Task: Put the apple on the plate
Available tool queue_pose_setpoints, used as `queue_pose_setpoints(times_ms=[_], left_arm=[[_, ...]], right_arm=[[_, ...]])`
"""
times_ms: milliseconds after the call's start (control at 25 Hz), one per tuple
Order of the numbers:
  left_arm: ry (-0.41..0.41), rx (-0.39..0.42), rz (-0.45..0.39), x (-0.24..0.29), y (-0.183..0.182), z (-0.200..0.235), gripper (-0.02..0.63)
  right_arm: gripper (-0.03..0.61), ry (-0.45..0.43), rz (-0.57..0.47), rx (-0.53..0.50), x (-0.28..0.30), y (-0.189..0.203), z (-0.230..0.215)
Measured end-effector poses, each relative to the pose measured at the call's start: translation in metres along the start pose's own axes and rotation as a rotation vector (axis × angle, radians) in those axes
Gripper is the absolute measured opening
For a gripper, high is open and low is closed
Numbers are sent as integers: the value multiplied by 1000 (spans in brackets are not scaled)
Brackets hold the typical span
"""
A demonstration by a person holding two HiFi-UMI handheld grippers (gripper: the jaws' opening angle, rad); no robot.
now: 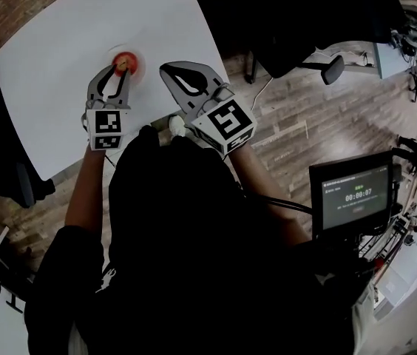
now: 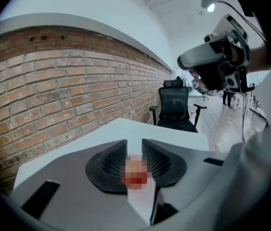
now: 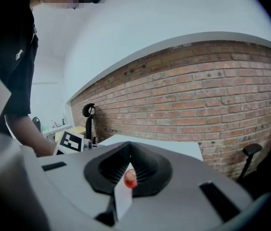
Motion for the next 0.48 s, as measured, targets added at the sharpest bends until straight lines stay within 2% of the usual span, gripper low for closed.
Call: queue_pose_setpoints(times_ms=[120, 200, 360, 480], left_arm=[[-51, -33, -38, -26, -16, 5, 35], [-95, -61, -59, -44, -25, 12, 10], [-164, -122, -75, -80, -29, 25, 8], [-207, -134, -83, -106, -26, 32, 8]], right_arm=[[3, -36, -24, -19, 4, -6, 5], [3, -65, -44, -31, 6, -10, 8], [3, -109, -71, -57, 7, -16, 15], [3, -127, -85, -76, 7, -20, 18]])
Point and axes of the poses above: the fingertips, and each gripper's own axes: x forward along the fingers, z to its left, y out of its underside, the point moved 8 cm from there along -x, backward along the fingers, and after that the axes turned 11 degrees about -y, right-handed, at the moved point
